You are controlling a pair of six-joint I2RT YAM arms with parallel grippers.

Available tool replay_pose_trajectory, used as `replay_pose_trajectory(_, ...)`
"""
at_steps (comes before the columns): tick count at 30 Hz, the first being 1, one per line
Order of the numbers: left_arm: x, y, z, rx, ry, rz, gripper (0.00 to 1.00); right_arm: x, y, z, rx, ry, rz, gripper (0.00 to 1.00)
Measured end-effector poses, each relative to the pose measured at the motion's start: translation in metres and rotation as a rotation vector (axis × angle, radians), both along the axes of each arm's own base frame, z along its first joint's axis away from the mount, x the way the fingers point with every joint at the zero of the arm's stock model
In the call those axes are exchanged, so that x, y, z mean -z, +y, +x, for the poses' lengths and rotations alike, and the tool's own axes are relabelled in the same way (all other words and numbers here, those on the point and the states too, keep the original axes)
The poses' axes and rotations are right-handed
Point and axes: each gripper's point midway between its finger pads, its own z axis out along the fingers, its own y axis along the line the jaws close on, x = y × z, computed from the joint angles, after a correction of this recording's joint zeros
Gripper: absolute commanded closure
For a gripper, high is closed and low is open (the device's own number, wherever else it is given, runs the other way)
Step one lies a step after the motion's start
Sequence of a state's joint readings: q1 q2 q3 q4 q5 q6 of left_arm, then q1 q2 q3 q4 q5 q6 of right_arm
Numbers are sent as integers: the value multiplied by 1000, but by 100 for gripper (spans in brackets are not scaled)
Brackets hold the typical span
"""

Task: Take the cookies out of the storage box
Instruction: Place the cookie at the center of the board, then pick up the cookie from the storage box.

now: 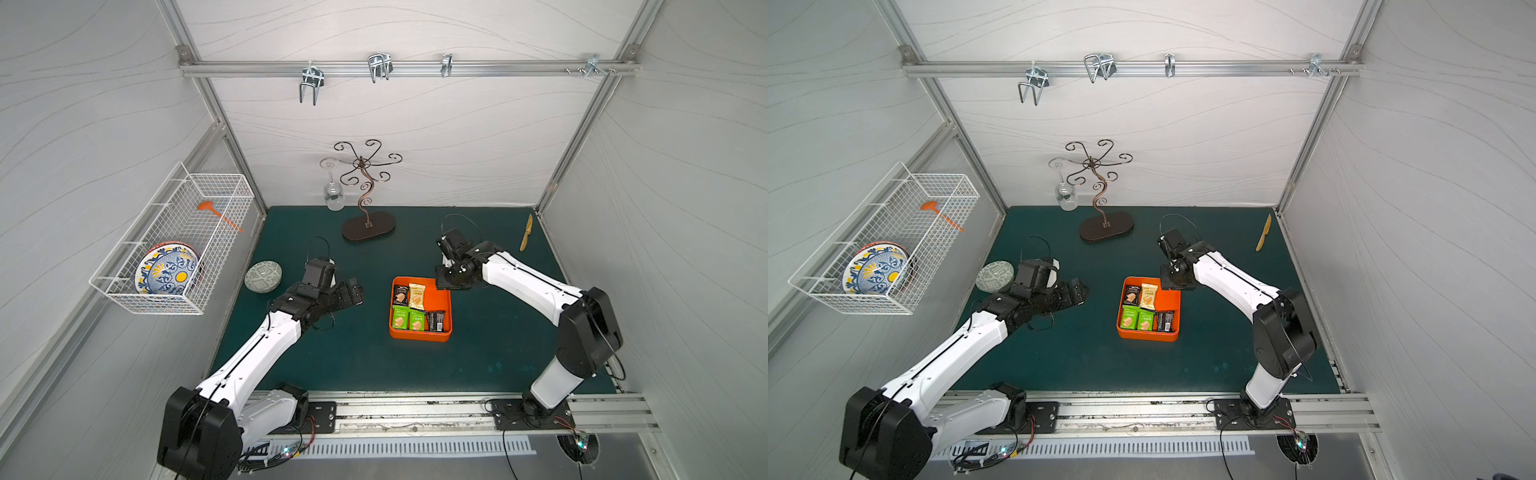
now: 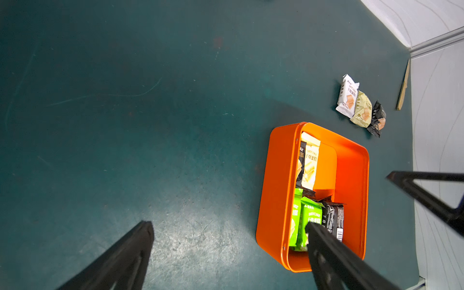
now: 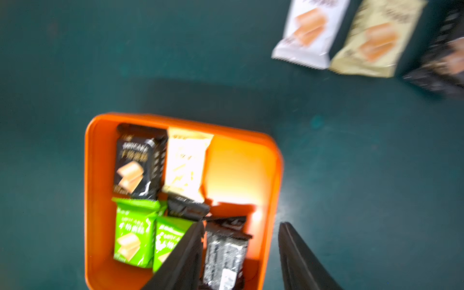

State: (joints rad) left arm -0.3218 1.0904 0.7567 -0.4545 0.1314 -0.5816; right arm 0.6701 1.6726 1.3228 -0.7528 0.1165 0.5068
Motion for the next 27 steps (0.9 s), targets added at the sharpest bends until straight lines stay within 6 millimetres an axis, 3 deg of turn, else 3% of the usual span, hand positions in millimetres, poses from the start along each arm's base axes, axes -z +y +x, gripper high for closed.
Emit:
replay_pose_trajectory(5,-3,1,-1,5,-11,3,1,13,28,-10,-66,13,11,42)
replay_pose_trajectory(13,-10,8,-2,1,-45,38,1,49,54,-16,-89,71,-14,39)
replay_pose_trajectory(21,-8,13,-4,-2,-45,76,1,64,68,-6,-40,77,-32,39)
replay_pose_trajectory(27,-7,14,-5,-1,-41,78,1,68,67,3,4,60,-55,38)
